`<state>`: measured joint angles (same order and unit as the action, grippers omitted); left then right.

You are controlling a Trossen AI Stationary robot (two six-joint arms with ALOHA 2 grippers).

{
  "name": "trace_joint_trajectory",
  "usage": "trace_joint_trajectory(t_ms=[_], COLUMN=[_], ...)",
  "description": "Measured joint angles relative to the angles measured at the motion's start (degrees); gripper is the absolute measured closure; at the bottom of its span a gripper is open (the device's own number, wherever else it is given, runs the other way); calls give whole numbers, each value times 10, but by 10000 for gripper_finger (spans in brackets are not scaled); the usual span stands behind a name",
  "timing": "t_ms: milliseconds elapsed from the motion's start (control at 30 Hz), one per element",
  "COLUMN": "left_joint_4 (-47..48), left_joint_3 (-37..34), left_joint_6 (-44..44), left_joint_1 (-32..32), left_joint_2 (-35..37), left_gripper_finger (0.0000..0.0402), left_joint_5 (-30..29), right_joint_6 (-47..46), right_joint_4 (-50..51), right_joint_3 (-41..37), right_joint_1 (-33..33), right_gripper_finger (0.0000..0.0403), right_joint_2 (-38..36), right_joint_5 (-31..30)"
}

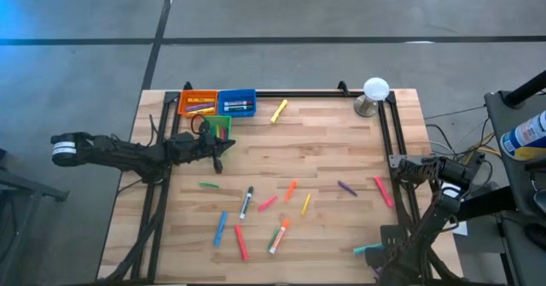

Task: Pick & Place Markers
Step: Put the purple highlighter into the orange bin

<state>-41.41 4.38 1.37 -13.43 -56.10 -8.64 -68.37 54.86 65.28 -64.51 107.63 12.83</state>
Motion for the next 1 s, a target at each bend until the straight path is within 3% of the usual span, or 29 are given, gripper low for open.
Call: trace_joint_trajectory(t_ms=[300,567,800,1000], left_joint_4=[0,7,9,3], left_joint_3=[0,0,0,0], left_joint_6=[0,-10,-12,-24], left_joint_1=[0,1,1,2], left_joint_2=[0,0,0,0], left_gripper_finger=[400,400,400,400], left_joint_5=[-4,2,2,16], right_joint_6=[14,13,-2,47], right_joint_4=[-6,-10,53,71], right_joint_3=[0,16,76,98], right_joint_1=[13,14,20,66], right_gripper_finger=[261,351,353,348], right_joint_2=[0,-2,-17,-42], right_joint_5=[-9,-12,-28,-114])
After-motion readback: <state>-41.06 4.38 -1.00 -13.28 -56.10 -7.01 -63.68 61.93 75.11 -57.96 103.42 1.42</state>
